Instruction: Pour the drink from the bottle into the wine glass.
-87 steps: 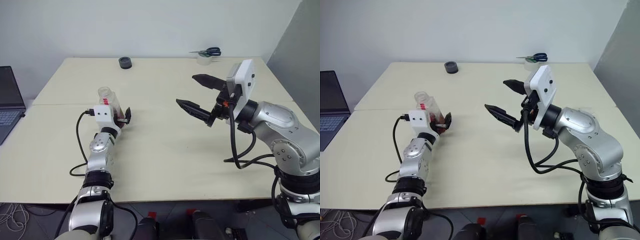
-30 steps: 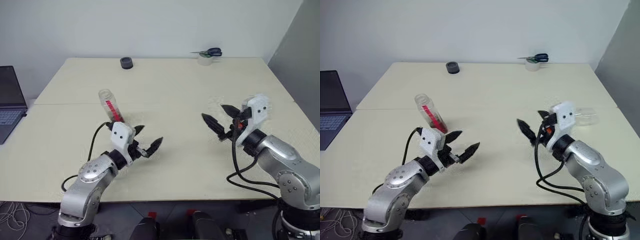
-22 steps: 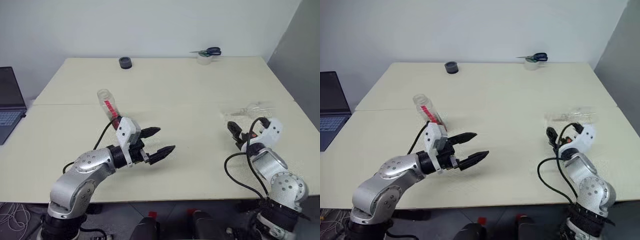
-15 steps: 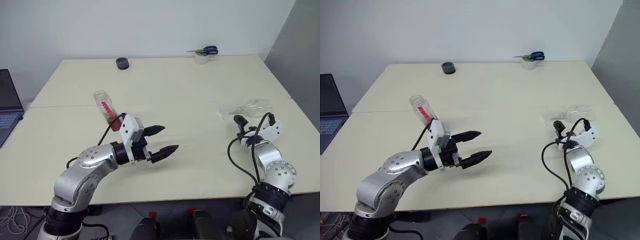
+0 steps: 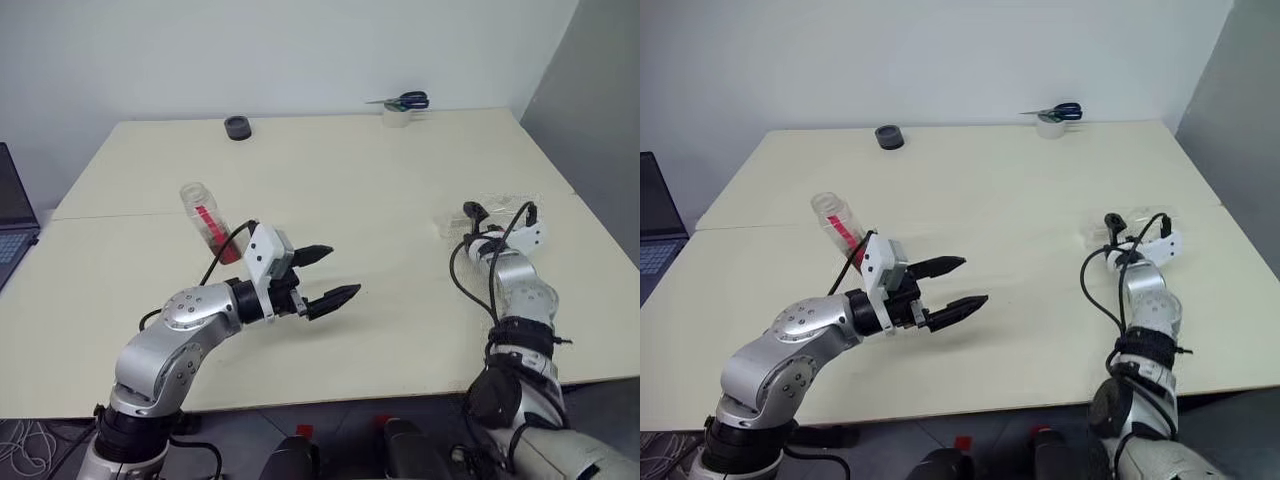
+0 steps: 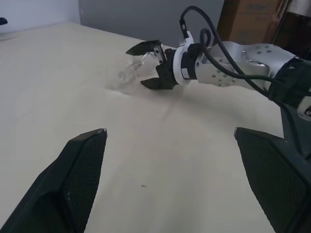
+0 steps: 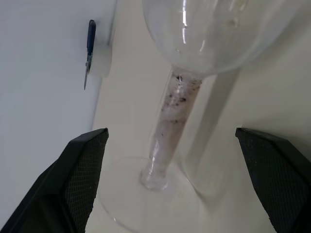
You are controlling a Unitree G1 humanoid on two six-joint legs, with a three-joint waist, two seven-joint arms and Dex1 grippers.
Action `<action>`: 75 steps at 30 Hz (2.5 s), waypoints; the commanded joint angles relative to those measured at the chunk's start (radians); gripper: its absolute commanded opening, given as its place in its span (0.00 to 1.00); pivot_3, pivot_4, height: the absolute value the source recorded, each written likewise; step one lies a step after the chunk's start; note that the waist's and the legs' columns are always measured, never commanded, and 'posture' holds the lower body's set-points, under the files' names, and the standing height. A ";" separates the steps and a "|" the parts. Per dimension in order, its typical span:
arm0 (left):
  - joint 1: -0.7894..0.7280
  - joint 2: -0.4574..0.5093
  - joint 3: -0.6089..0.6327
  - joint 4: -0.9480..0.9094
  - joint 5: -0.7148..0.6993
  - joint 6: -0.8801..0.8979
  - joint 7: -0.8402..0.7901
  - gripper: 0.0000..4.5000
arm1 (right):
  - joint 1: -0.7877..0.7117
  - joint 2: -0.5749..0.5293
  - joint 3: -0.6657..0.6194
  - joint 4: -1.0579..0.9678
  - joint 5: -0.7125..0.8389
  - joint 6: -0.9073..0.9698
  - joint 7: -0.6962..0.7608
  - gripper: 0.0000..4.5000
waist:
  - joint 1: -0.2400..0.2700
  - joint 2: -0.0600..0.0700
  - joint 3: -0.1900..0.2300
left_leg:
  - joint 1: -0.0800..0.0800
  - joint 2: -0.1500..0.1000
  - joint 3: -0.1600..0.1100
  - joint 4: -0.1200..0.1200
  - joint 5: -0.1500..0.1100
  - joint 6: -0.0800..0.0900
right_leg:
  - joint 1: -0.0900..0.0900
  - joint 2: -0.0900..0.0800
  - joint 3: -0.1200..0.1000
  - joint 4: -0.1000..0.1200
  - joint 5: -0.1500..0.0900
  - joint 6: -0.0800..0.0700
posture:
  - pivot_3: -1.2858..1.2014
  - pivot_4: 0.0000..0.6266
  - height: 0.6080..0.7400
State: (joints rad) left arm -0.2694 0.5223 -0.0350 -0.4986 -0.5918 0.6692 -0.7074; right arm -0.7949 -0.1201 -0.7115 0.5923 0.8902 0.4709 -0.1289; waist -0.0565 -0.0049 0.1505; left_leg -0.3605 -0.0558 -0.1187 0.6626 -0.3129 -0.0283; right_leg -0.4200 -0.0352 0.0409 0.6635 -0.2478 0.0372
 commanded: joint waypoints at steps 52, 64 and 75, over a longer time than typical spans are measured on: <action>0.293 0.091 0.074 -0.158 -0.045 -0.045 0.006 1.00 | 0.376 -0.102 0.723 -0.211 -0.868 -0.240 0.300 0.05 | 0.026 -0.003 -0.003 | 0.001 0.000 -0.004 0.000 0.001 -0.002 | 0.002 -0.003 0.001 -0.003 0.000 0.000 | 0.52 0.24 1.00; 0.322 0.057 0.103 -0.123 -0.006 -0.090 0.051 1.00 | 0.172 -0.014 0.775 -0.105 -0.897 -0.459 0.317 0.05 | 0.006 -0.003 0.000 | 0.013 0.001 -0.004 -0.003 -0.001 0.000 | 0.014 -0.002 -0.001 -0.007 -0.001 0.000 | 0.52 0.24 1.00; 0.509 -0.025 0.217 -0.088 0.168 -0.290 0.199 1.00 | -0.166 0.175 0.803 0.467 -0.943 -0.745 0.346 0.05 | -0.003 -0.003 0.007 | 0.011 0.006 0.000 -0.004 -0.001 -0.005 | 0.008 0.001 0.001 -0.005 -0.001 -0.004 | 0.52 0.24 1.00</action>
State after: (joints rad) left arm 0.2266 0.5035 0.1595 -0.5786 -0.4492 0.4288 -0.5145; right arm -0.9223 0.0461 0.0970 1.0339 -0.0529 -0.2204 0.2155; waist -0.0598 -0.0078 0.1570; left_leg -0.3493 -0.0500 -0.1181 0.6584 -0.3138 -0.0332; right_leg -0.4120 -0.0344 0.0415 0.6581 -0.2487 0.0335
